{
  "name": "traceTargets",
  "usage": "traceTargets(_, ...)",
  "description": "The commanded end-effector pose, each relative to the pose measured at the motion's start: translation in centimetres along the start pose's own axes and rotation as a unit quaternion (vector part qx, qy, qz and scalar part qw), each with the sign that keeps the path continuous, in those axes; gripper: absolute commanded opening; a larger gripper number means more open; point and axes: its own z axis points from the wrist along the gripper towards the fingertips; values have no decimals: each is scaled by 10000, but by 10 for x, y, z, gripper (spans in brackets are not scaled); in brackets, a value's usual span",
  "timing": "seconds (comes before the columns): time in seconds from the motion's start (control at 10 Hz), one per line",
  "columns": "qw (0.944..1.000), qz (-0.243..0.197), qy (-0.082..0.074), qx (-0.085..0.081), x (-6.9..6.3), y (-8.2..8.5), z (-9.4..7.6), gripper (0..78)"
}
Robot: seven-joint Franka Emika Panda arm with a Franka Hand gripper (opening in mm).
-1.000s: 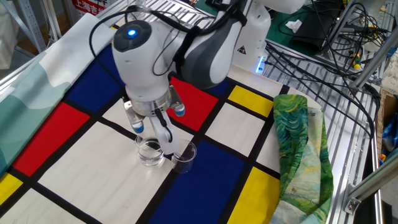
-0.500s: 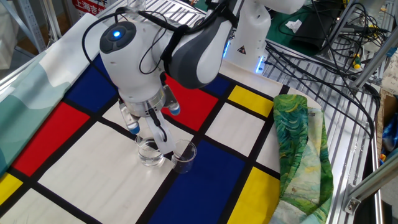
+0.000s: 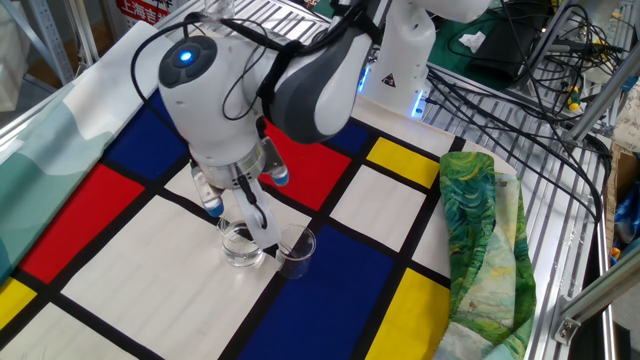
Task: Transfer liquid using a dropper
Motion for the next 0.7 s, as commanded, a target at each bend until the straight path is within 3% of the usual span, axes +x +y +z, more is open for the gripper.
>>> traceTargets(0.1,10000,-6,81,-4,-2,1,-2,774)
traceTargets(0.7,9999,-43,145,-32,-6,3,2,774)
